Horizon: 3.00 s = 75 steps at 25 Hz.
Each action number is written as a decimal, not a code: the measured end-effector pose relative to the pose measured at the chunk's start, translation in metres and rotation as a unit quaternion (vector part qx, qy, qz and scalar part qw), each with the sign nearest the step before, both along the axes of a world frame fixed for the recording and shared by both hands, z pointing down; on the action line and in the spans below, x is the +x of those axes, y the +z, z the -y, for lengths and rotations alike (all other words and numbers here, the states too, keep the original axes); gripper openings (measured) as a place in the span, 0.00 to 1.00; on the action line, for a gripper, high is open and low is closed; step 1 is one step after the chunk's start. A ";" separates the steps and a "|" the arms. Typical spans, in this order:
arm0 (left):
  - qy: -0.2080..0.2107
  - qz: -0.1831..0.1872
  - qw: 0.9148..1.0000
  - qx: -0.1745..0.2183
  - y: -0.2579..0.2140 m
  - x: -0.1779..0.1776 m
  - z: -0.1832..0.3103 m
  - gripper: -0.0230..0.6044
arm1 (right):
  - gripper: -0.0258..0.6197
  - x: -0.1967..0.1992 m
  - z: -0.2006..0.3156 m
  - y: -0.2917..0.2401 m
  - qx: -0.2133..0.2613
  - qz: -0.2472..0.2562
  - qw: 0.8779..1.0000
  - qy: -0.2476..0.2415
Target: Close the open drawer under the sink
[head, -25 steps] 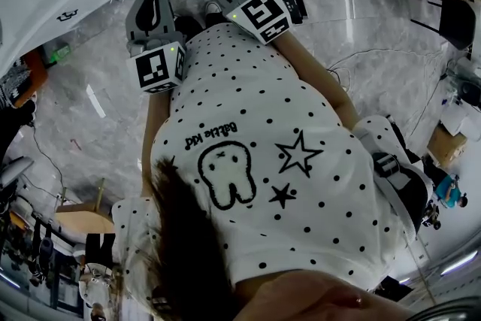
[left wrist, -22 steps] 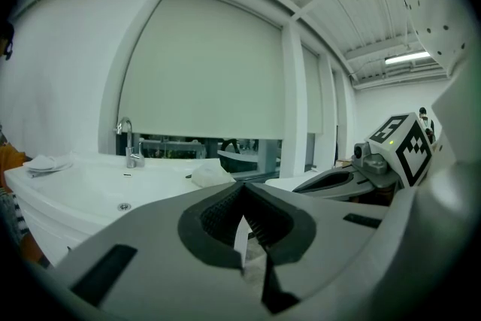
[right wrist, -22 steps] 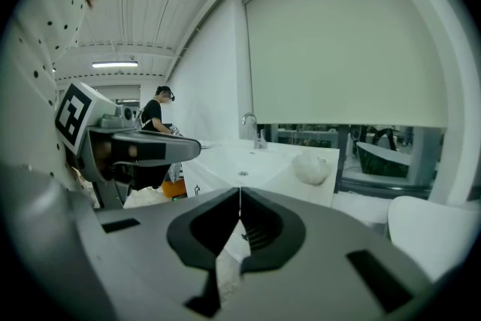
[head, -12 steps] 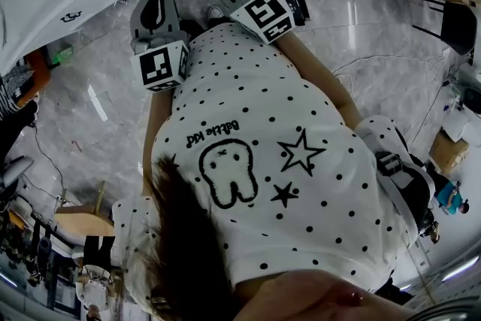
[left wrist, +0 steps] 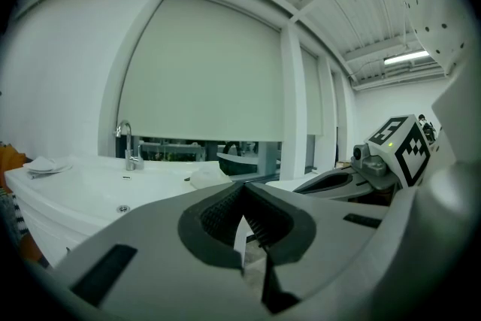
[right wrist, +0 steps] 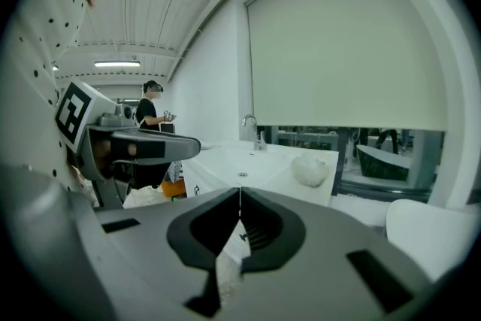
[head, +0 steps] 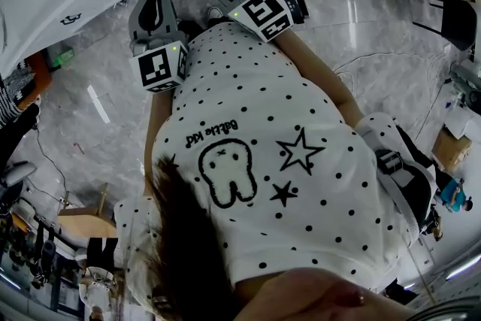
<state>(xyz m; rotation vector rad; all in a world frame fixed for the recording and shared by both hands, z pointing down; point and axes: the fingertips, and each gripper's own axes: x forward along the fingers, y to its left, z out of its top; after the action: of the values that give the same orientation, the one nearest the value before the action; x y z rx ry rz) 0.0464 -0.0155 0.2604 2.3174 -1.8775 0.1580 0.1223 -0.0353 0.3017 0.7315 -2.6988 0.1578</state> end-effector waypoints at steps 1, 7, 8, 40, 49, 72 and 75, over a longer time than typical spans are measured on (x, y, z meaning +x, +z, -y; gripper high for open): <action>0.000 -0.001 1.000 -0.002 0.000 0.000 -0.001 0.04 | 0.06 0.000 -0.001 0.000 0.000 0.000 1.000 0.000; 0.004 -0.004 1.000 -0.013 0.003 0.002 -0.005 0.04 | 0.06 0.001 -0.004 0.000 -0.003 -0.001 1.000 0.003; 0.004 -0.005 1.000 -0.015 0.004 0.001 -0.004 0.04 | 0.06 0.000 -0.003 0.000 -0.004 -0.001 1.000 0.004; 0.001 -0.008 1.000 -0.017 0.004 -0.003 -0.001 0.04 | 0.06 -0.002 0.001 0.001 -0.006 -0.002 1.000 0.007; -0.003 -0.015 1.000 -0.015 0.001 -0.006 -0.002 0.04 | 0.06 -0.002 0.002 -0.003 -0.005 -0.002 1.000 0.010; -0.002 -0.019 1.000 -0.018 0.001 -0.008 0.001 0.04 | 0.06 -0.003 0.003 -0.001 -0.009 -0.010 1.000 0.007; -0.003 -0.019 1.000 -0.016 0.001 -0.008 0.001 0.04 | 0.06 -0.003 0.003 -0.001 -0.009 -0.010 1.000 0.006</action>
<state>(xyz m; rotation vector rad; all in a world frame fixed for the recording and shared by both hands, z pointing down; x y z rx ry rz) 0.0384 -0.0164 0.2617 2.2778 -1.8487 0.1424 0.1192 -0.0382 0.3008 0.7416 -2.6713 0.1756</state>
